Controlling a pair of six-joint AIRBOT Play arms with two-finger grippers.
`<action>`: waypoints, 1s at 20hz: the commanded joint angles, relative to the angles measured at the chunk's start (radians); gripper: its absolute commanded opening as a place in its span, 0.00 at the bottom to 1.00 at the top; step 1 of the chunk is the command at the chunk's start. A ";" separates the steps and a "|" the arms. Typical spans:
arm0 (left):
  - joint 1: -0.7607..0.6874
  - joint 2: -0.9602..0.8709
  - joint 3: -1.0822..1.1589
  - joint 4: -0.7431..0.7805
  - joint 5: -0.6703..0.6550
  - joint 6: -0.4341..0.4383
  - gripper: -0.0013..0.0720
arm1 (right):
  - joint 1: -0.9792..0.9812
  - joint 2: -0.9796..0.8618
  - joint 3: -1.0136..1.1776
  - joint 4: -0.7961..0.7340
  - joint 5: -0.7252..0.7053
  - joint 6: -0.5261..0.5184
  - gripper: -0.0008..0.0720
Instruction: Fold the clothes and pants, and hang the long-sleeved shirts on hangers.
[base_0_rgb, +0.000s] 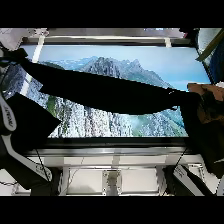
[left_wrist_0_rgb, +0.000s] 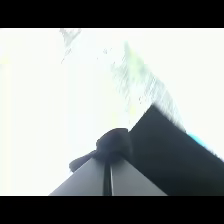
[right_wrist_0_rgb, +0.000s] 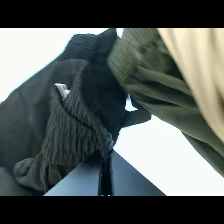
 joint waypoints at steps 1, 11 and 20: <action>-0.031 -0.120 0.034 0.016 0.232 -0.079 0.02 | 0.071 -0.064 0.064 0.016 -0.050 0.090 0.03; -0.035 -0.144 0.033 -0.072 0.349 -0.106 0.98 | 0.146 -0.135 0.145 -0.029 -0.175 0.123 0.68; -0.328 0.107 -0.020 -0.096 0.211 0.243 0.98 | 0.131 -0.274 0.196 -0.160 0.004 -0.093 0.70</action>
